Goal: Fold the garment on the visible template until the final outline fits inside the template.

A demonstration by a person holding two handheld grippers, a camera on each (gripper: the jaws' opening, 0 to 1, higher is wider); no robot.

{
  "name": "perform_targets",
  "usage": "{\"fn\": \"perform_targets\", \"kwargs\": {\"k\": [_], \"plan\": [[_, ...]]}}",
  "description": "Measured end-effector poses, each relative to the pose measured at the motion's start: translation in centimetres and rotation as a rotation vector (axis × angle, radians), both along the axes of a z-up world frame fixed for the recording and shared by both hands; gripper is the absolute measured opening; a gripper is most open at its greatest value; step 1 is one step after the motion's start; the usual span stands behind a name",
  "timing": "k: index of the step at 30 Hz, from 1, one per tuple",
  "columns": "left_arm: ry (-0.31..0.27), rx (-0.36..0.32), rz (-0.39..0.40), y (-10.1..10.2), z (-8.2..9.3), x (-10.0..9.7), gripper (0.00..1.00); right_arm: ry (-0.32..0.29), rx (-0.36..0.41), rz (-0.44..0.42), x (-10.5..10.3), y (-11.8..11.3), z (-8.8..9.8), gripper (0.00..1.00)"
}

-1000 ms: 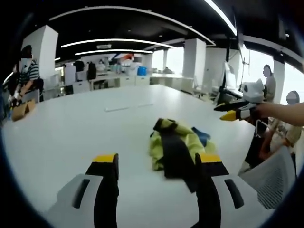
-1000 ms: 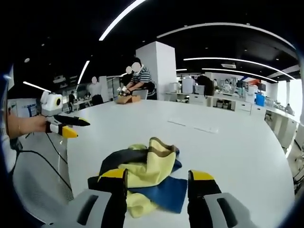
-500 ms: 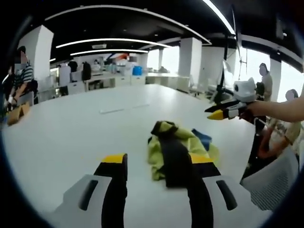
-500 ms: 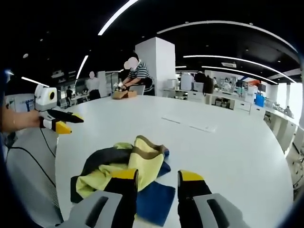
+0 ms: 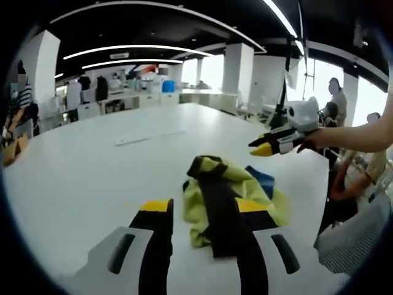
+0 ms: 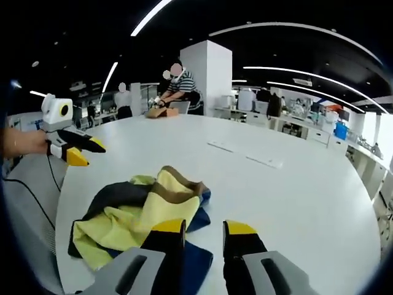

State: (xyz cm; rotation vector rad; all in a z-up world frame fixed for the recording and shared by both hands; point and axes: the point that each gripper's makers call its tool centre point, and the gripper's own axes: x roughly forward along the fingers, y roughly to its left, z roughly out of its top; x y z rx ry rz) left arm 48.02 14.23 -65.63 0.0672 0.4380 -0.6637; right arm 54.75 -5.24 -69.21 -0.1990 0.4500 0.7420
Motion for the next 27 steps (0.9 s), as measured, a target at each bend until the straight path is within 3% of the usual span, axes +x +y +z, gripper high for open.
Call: {"fn": "perform_targets", "kwargs": {"k": [15, 27], "plan": [[0.055, 0.008, -0.095, -3.2, -2.6, 2.6, 0.29, 0.043, -0.048, 0.080, 2.6, 1.3, -3.5, 0.19], [0.123, 0.018, -0.134, -4.0, -4.9, 3.1, 0.23, 0.096, -0.021, 0.132, 3.2, 2.4, -5.2, 0.19]]}}
